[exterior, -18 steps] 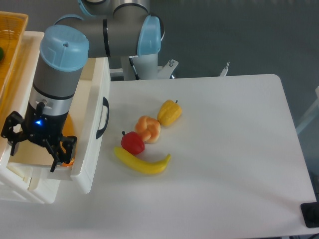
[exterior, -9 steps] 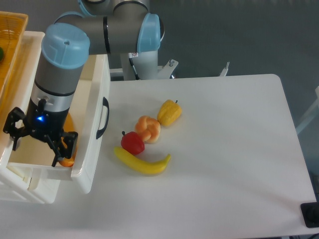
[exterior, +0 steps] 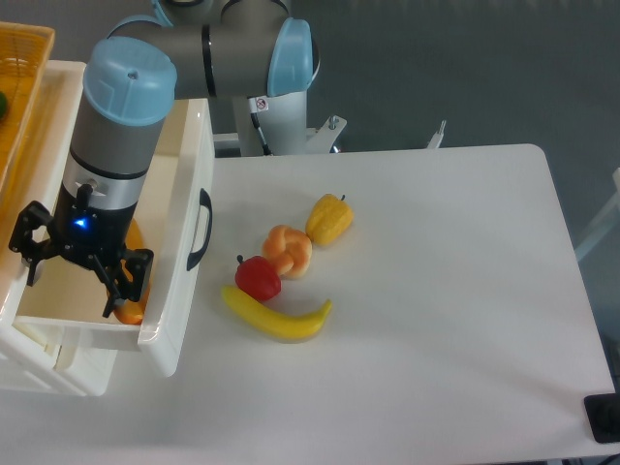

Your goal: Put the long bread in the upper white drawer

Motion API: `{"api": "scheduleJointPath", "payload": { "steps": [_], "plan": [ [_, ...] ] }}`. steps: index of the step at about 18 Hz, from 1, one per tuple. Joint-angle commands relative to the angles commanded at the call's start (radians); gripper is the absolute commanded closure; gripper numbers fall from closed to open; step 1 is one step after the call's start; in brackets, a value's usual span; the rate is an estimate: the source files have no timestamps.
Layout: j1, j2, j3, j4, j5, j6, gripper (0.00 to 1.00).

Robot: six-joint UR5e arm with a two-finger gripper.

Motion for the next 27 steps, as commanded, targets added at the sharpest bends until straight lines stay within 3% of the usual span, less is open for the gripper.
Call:
{"api": "scheduleJointPath", "payload": {
  "steps": [5, 19, 27],
  "plan": [
    [0.015, 0.003, 0.038, 0.002, -0.006, -0.008, 0.0],
    [0.017, -0.043, 0.051, 0.005, 0.0, -0.002, 0.0],
    [0.034, -0.032, 0.04, 0.002, 0.0, 0.0, 0.0]
  ]
}}
